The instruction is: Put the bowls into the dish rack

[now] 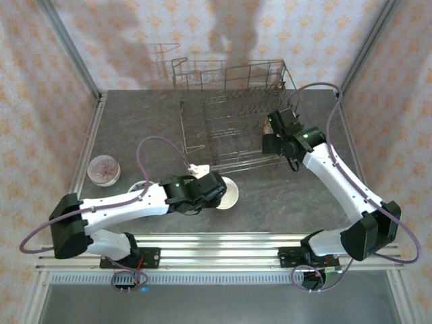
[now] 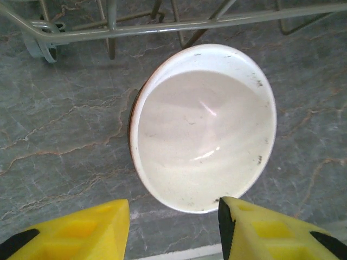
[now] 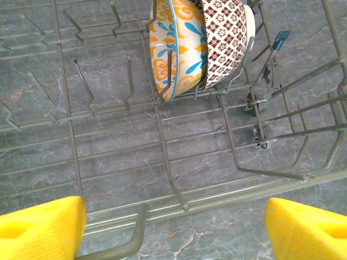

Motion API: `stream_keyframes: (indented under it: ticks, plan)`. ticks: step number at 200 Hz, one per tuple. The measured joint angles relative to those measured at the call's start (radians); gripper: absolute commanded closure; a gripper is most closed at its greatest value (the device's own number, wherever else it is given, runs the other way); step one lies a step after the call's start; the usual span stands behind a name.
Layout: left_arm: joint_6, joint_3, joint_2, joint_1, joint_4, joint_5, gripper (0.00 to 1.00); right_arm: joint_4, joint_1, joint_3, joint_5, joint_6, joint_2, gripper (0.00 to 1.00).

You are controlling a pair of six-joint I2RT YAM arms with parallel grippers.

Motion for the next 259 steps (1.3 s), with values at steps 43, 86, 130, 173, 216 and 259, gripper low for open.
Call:
stream_keyframes:
  ticks: [43, 86, 130, 173, 216, 259]
  plan:
    - [-0.090, 0.006, 0.034, 0.000, -0.001, -0.056, 0.55, 0.030, 0.000, -0.051, -0.024, 0.007, -0.050, 0.21]
    - [-0.135, 0.006, 0.067, 0.000, 0.007, -0.072, 0.54, 0.033, 0.000, -0.061, -0.027, 0.006, -0.061, 0.16]
    - [-0.146, -0.017, 0.110, 0.004, 0.041, -0.072, 0.54, 0.002, -0.004, -0.018, -0.026, -0.013, -0.025, 0.07]
    - [-0.153, -0.027, 0.119, 0.032, 0.060, -0.071, 0.54, -0.029, -0.004, 0.084, -0.028, -0.040, 0.030, 0.05]
    - [-0.137, -0.031, 0.154, 0.064, 0.094, -0.066, 0.59, -0.056, -0.004, 0.177, -0.027, -0.085, 0.076, 0.04]
    - [-0.104, -0.013, 0.176, 0.093, 0.106, -0.061, 0.71, -0.071, -0.004, 0.210, -0.027, -0.112, 0.119, 0.03]
